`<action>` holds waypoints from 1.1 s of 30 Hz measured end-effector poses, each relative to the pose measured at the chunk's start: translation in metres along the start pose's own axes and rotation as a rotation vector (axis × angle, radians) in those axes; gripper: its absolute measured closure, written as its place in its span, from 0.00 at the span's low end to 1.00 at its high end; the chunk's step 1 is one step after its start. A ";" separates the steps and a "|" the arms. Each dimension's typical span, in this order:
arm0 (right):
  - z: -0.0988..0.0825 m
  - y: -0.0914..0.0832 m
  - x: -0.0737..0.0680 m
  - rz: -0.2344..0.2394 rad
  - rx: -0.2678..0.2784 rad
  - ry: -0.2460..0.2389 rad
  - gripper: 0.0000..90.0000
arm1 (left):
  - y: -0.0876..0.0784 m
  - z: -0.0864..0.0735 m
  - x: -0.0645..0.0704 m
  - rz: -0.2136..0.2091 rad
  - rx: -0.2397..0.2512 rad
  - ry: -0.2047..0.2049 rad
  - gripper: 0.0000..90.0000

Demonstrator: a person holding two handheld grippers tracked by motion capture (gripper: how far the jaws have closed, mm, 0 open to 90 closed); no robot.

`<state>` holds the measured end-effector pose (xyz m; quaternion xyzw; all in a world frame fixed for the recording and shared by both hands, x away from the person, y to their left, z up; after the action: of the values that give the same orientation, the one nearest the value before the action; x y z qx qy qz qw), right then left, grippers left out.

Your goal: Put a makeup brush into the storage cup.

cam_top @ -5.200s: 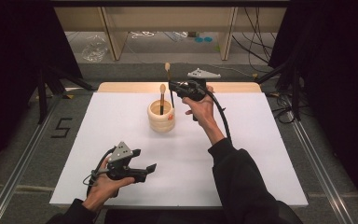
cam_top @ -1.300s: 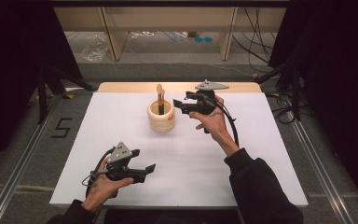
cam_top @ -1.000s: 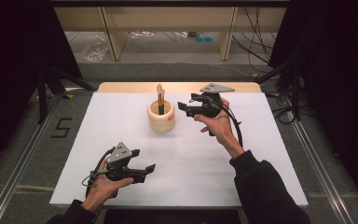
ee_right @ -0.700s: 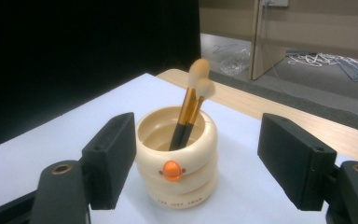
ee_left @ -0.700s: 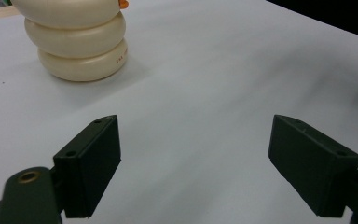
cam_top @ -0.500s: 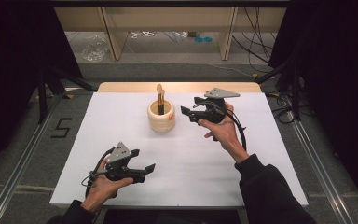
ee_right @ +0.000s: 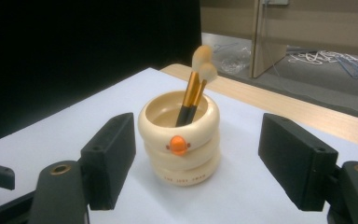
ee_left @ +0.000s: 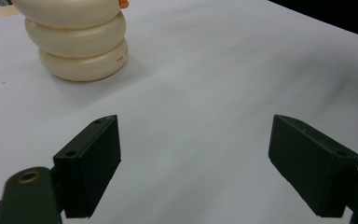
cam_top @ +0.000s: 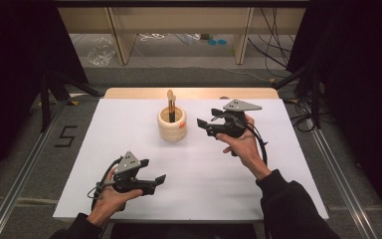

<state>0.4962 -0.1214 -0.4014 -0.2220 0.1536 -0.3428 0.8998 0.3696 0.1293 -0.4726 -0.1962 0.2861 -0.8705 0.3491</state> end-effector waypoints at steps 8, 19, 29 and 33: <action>-0.011 -0.003 -0.003 0.006 -0.008 -0.007 0.31 | 0.002 0.001 0.000 -0.004 -0.003 0.003 0.18; -0.020 -0.006 -0.002 0.004 -0.037 -0.012 0.30 | 0.003 0.002 0.000 -0.003 -0.007 0.004 0.18; -0.023 -0.015 -0.006 0.007 -0.015 -0.011 0.30 | 0.001 0.001 0.000 -0.002 -0.002 0.005 0.18; -0.026 -0.019 -0.007 0.012 -0.022 -0.010 0.29 | 0.001 0.001 0.001 -0.001 -0.005 0.005 0.19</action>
<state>0.4692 -0.1367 -0.4136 -0.2326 0.1540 -0.3344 0.9002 0.3702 0.1279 -0.4730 -0.1951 0.2889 -0.8704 0.3477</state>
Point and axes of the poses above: each handheld gripper's, and its own axes: y roughly forward along the jaws, z roughly out of its top, x roughly to its right, the point moved 5 cm from there along y, roughly forward along the jaws, and after that the axes turned 11 degrees about -x, right-handed, at the moved point
